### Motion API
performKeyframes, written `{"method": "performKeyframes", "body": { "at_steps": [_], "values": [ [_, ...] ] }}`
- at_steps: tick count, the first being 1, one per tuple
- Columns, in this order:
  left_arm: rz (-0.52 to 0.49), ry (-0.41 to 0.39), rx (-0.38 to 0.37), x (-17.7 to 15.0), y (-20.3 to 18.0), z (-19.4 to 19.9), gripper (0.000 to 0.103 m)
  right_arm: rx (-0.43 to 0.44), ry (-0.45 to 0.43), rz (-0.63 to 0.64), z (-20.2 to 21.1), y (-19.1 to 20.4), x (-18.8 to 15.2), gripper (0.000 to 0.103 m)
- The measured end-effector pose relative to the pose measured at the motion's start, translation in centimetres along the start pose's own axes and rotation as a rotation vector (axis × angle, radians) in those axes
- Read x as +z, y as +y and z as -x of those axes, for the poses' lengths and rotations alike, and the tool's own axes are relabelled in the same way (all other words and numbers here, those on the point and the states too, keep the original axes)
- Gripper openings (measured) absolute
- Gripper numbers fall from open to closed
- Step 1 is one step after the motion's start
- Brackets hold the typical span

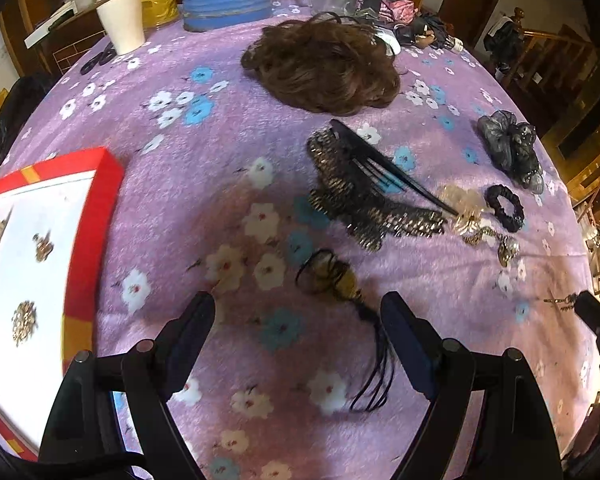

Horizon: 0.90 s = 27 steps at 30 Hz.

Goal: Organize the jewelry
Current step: 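Lift the coin pendant with the right gripper while the left gripper grasps the black-cord gold pendant, then carry the coin pendant in the right gripper while the left gripper carries the cord pendant over the tray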

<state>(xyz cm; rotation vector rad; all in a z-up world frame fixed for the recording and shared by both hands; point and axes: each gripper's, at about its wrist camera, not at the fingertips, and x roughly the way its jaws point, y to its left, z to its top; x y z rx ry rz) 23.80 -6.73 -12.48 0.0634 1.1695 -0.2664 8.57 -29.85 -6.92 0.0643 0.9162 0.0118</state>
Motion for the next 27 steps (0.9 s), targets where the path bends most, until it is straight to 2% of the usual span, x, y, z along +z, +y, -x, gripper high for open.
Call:
{"method": "performKeyframes", "body": {
  "at_steps": [2, 5, 8, 9, 13, 21, 27],
  "values": [
    [-0.006, 0.021, 0.028, 0.6, -0.4, -0.8, 0.070, 0.003, -0.001, -0.003, -0.2, 0.1, 0.0, 0.006],
    [-0.021, 0.022, 0.080, 1.3, -1.0, -1.3, 0.060, 0.004, 0.000, 0.003, -0.3, 0.2, 0.0, 0.006],
    [-0.039, 0.015, 0.090, 1.6, -1.6, -1.3, 0.037, 0.007, 0.001, 0.000, -0.3, 0.2, -0.1, 0.006],
    [-0.045, 0.016, 0.092, 1.6, -1.8, -1.2, 0.025, 0.006, 0.001, -0.003, -0.3, 0.1, -0.1, 0.006],
    [-0.070, 0.012, 0.095, 1.3, -1.9, -1.0, 0.024, 0.003, -0.004, -0.013, -0.1, -0.1, -0.2, 0.006],
    [-0.087, -0.011, 0.004, 0.8, -1.0, 1.8, 0.024, 0.006, -0.024, -0.013, 1.0, 0.1, -0.1, 0.006],
    [-0.096, -0.022, -0.024, 0.3, -1.0, 4.1, 0.023, 0.008, -0.047, -0.010, 2.2, 0.6, 0.0, 0.006]
  ]
}}
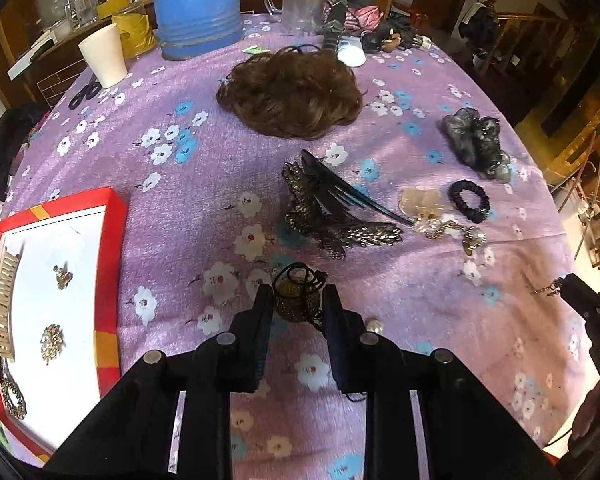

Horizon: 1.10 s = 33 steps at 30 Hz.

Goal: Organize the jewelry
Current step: 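Carry the coin pendant in the right gripper while the left gripper carries the cord pendant over the tray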

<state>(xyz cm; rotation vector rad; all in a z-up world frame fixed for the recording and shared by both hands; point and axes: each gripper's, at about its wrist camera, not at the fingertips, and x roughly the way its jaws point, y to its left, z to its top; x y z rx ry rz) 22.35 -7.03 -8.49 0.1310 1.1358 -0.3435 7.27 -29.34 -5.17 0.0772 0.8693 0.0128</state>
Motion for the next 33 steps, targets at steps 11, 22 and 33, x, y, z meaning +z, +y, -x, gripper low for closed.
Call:
{"method": "performKeyframes", "body": {
  "at_steps": [11, 22, 33],
  "values": [
    [0.018, 0.000, -0.030, -1.9, 0.4, 1.8, 0.023, 0.027, -0.016, 0.029, 0.8, 1.8, 0.0, 0.006],
    [0.003, -0.075, -0.029, -2.4, 1.0, 7.1, 0.023, 0.083, -0.047, 0.124, 2.0, 6.9, 2.0, 0.006],
    [0.047, -0.127, 0.019, -3.9, 5.1, 11.0, 0.024, 0.196, -0.058, 0.219, 1.6, 14.2, 4.8, 0.006]
  ]
}}
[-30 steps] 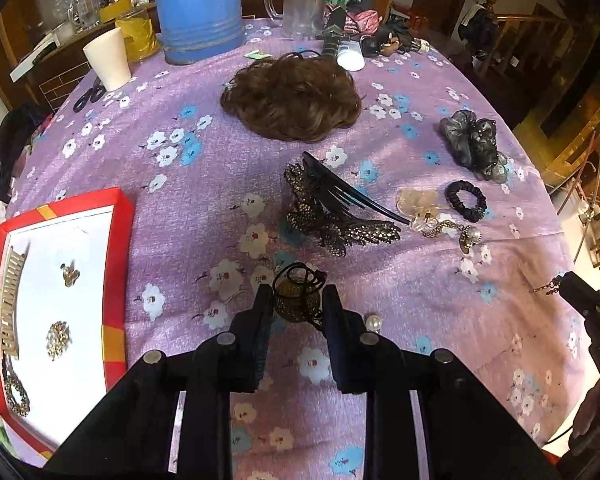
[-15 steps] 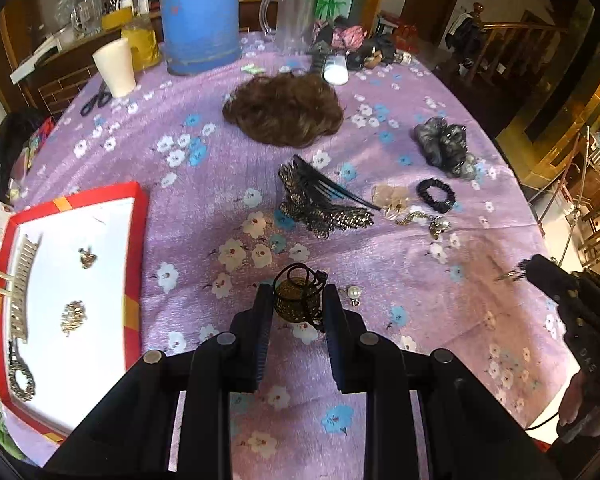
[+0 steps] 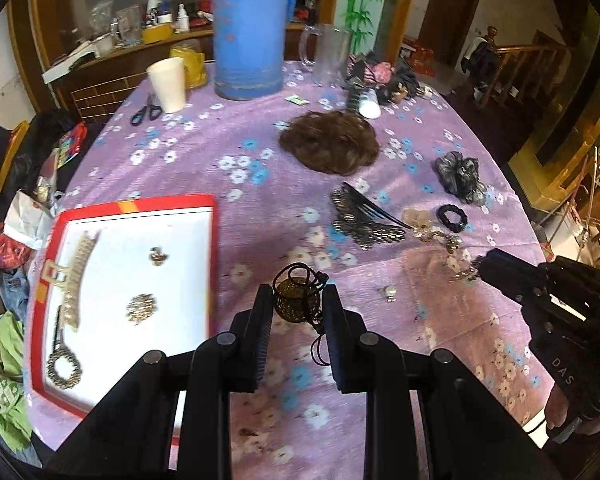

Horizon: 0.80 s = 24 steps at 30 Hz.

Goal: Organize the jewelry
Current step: 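Carry the coin pendant in the right gripper while the left gripper carries the cord pendant over the tray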

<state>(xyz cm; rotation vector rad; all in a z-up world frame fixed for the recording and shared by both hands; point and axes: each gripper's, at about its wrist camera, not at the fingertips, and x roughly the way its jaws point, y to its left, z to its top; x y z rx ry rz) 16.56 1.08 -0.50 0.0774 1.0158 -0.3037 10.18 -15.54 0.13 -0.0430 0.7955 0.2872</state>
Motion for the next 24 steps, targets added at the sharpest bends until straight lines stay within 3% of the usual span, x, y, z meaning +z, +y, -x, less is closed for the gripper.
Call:
{"method": "performKeyframes", "body": {
  "at_steps": [13, 24],
  "values": [
    [0.120, -0.044, 0.101, -0.9, 9.2, 4.2, 0.024, 0.161, -0.008, 0.119, -3.4, 8.5, 5.0, 0.007],
    [0.170, -0.027, 0.177, -0.6, 16.1, 3.8, 0.024, 0.219, 0.016, 0.182, -7.1, 13.6, 7.2, 0.007]
  ]
}}
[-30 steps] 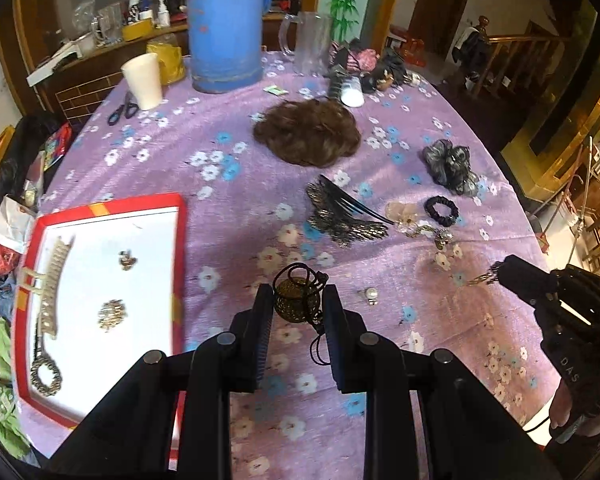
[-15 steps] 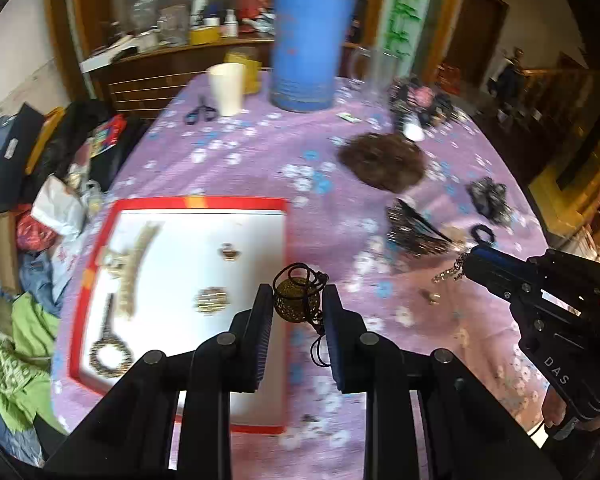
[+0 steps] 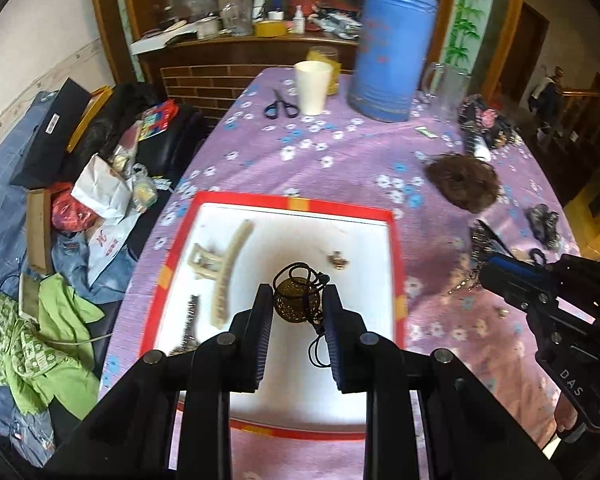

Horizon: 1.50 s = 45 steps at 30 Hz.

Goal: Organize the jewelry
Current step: 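Carry the coin pendant in the right gripper while the left gripper carries the cord pendant over the tray, then lower and open the left gripper over the tray while the right gripper releases the coin pendant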

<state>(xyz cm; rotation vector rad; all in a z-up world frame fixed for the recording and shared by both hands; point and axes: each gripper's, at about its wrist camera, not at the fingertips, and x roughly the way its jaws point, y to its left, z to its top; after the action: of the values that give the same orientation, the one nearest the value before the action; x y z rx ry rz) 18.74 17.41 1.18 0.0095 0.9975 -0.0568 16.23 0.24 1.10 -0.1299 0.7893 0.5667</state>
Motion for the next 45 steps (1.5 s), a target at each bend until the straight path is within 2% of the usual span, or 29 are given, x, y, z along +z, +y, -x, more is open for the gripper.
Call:
{"method": "performKeyframes", "body": {
  "at_steps": [8, 17, 28, 45],
  "values": [
    [0.018, 0.050, 0.012, 0.7, 2.6, -4.1, 0.024, 0.018, 0.039, -0.009, -4.4, 0.1, 1.3, 0.007],
    [0.013, 0.094, 0.015, 1.6, 3.4, -8.2, 0.024, 0.005, 0.082, -0.038, -9.6, -1.3, 2.3, 0.007],
    [-0.005, 0.134, 0.034, 2.3, 3.5, -11.5, 0.024, 0.006, 0.121, -0.063, -13.3, -2.6, 2.3, 0.007],
    [-0.021, 0.187, 0.051, 2.2, 3.3, -14.9, 0.024, -0.021, 0.177, -0.052, -15.9, -2.8, 1.6, 0.007]
  ]
}}
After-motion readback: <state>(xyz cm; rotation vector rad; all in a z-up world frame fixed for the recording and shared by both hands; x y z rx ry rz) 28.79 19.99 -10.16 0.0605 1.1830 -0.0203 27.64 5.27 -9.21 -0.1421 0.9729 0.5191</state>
